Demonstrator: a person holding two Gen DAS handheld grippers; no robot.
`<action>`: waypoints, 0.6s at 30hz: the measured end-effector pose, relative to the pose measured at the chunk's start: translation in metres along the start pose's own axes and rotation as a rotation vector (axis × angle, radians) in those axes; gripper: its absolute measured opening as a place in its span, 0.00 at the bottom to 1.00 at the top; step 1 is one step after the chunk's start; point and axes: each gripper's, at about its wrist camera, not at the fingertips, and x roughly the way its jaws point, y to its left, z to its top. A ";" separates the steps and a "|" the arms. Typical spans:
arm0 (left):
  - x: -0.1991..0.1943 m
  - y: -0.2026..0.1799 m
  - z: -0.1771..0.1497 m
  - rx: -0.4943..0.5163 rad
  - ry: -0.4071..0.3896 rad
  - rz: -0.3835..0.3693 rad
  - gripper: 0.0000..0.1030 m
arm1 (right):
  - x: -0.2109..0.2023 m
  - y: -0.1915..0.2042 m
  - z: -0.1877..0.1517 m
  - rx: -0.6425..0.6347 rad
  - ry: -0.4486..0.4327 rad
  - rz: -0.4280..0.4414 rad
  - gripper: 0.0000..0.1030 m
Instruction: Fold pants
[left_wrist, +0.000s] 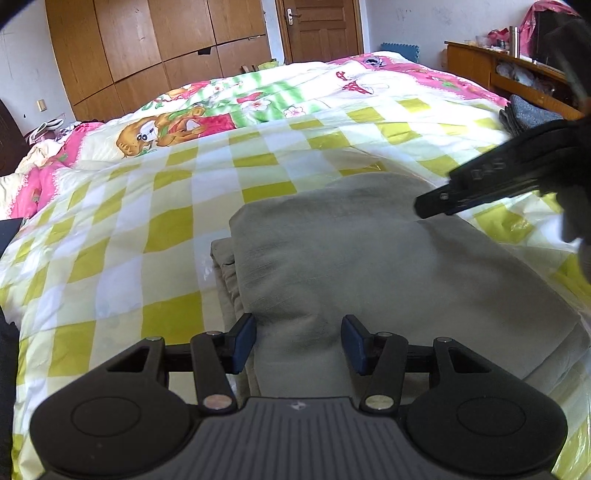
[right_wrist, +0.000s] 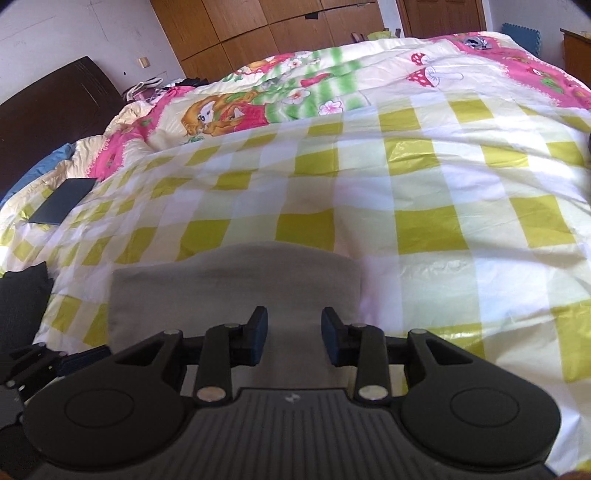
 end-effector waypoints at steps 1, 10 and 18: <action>-0.001 0.000 0.000 -0.002 -0.001 0.001 0.63 | -0.008 0.003 -0.005 -0.006 -0.003 0.003 0.33; -0.004 0.001 -0.008 -0.030 -0.003 0.008 0.63 | -0.025 0.019 -0.065 -0.067 0.064 -0.020 0.36; -0.032 0.009 -0.022 -0.066 -0.040 0.022 0.63 | -0.041 0.025 -0.068 -0.096 0.030 -0.026 0.39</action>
